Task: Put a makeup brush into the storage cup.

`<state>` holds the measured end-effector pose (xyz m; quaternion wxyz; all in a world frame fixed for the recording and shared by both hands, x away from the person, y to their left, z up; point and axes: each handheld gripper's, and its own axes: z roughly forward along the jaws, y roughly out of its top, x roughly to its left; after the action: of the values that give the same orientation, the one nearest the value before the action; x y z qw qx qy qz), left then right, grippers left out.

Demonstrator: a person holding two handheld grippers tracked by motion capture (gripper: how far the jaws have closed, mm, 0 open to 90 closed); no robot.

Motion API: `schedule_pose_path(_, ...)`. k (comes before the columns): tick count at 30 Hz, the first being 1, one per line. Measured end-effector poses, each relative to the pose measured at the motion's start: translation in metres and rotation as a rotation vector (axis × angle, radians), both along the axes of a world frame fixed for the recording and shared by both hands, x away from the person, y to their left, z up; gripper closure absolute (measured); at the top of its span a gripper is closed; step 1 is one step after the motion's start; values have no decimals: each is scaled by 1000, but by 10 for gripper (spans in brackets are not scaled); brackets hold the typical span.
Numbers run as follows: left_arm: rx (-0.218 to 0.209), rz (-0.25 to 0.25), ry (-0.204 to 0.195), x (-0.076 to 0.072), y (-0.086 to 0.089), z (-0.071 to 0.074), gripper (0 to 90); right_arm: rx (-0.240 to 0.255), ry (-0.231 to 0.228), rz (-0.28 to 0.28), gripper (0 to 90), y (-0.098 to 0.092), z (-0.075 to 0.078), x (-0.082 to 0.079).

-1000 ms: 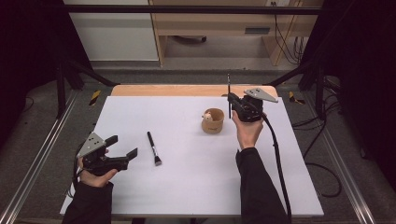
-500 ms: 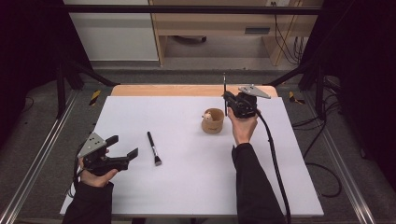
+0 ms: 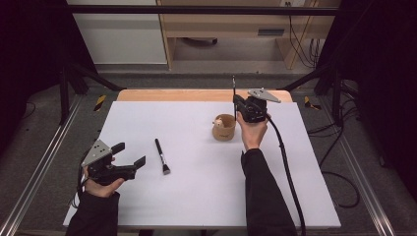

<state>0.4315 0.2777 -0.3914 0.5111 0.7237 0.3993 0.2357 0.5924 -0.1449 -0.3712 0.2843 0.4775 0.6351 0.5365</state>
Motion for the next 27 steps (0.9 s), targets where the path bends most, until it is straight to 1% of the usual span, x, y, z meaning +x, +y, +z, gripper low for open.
schedule_pose_path(1, 2, 0, 1, 0, 0, 0, 69, 15, 7, 5, 859, 1, -1, 1)
schedule_pose_path(6, 11, -7, 1, 0, -2, 0, 69, 12, 5, 14, 858, 7, -6, 3)
schedule_pose_path(8, 10, -6, 0, 0, -2, 0, 69, 21, 9, 14, 859, 8, -8, 4)
schedule_pose_path(12, 4, -3, -1, 0, -2, 0, 69, 15, 9, 13, 859, 11, -12, 6)
schedule_pose_path(15, 12, -7, 0, 0, -2, 0, 69, 16, 7, 15, 859, 11, -14, 7)
schedule_pose_path(17, 14, -7, -1, 0, -3, 0, 69, 16, 19, 14, 859, 11, -16, 9)
schedule_pose_path(22, 13, -5, 0, 0, -2, -1, 69, -3, 29, 17, 859, 14, -23, 12)
schedule_pose_path(27, 13, -6, 0, 0, -2, -1, 69, -8, 52, 20, 859, 17, -30, 14)
